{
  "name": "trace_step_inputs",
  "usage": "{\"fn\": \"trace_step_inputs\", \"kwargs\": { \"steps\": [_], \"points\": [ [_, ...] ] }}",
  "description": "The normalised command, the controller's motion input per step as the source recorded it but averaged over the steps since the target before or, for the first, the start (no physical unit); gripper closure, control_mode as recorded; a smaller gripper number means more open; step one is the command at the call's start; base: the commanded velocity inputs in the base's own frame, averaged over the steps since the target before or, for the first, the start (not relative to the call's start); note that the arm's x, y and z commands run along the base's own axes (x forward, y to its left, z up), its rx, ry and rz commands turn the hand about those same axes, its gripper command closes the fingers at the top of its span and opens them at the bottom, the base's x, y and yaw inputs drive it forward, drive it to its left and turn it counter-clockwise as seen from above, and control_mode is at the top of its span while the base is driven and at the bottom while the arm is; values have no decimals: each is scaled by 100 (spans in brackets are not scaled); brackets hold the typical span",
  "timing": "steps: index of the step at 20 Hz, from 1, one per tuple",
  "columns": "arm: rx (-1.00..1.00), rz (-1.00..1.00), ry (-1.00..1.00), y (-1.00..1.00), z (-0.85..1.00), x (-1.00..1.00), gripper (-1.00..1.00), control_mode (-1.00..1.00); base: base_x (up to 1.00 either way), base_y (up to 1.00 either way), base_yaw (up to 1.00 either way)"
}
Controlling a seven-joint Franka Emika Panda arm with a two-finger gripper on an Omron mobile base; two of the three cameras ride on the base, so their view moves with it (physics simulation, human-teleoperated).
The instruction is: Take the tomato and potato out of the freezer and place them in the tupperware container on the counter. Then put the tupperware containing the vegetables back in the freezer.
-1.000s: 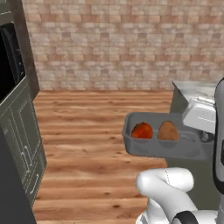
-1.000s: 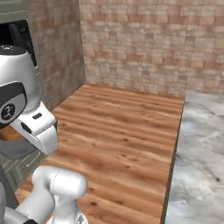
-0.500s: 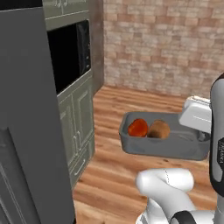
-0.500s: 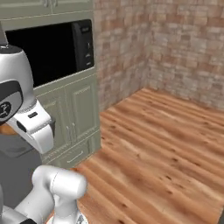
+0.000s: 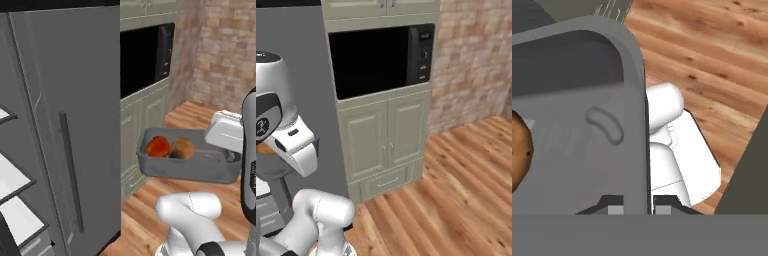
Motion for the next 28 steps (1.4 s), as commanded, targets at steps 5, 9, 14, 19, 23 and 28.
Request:
{"fn": "trace_step_inputs", "kwargs": {
  "steps": [5,9,14,19,23,28],
  "points": [
    [0,0,0,0,0,0,100,100,25,6,60],
    [0,0,0,0,0,0,100,100,39,4,57],
    [0,0,0,0,0,0,100,100,71,4,48],
    [0,0,0,0,0,0,100,100,46,1,48],
    [0,0,0,0,0,0,100,100,1,0,53],
    [0,0,0,0,0,0,100,100,29,0,45]
  ]
}}
